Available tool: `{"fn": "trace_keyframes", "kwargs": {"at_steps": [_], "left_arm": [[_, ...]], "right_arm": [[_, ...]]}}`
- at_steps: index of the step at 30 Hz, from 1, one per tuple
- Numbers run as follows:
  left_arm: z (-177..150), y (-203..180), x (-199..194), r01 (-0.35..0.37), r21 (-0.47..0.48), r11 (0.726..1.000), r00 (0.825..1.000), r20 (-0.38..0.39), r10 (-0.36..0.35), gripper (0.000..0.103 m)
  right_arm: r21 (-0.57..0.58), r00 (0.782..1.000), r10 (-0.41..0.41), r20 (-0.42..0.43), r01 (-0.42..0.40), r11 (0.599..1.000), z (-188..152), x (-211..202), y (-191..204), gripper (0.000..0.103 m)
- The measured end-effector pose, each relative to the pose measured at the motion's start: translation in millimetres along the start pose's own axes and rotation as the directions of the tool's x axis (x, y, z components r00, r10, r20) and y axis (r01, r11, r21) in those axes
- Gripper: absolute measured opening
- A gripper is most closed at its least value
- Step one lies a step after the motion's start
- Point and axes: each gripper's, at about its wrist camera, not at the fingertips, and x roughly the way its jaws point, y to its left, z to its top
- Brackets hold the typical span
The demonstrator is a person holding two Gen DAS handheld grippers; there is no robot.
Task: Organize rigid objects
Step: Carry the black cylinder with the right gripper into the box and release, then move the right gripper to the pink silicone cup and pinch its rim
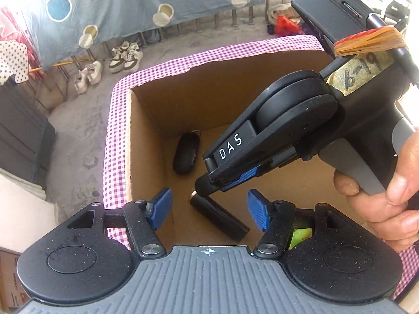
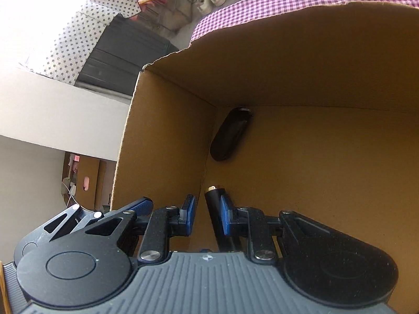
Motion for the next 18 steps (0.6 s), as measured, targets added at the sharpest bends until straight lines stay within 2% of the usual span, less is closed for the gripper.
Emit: {"fn": "trace_keyframes", "kwargs": {"at_steps": [5,9,13,18], "left_arm": [[1.6,6.1,-8.2,0.001,-0.024,1.0,1.0,0.024,0.0,0.063],[0.9,11.4,-24.8,0.026,-0.05,0.998,0.997,0.068,-0.023,0.063],[-8.8,11.7,-56.5,0.057,-0.065,0.996,0.989,0.139,-0.047,0.063],[-33.8,11.0,-100.8,0.092,-0.063,0.994,0.972,0.222,-0.076,0.065]], "right_arm": [[-0.003,0.999,0.0,0.044,0.0,1.0,1.7,-10.3,-2.1,0.024],[-0.019,0.995,0.012,0.097,-0.01,1.0,-8.6,-39.4,1.6,0.024],[-0.053,0.984,0.039,0.172,-0.03,0.998,-32.2,-87.6,6.1,0.024],[-0.122,0.954,0.068,0.291,-0.033,0.992,-87.4,-161.8,13.7,0.025]]}}
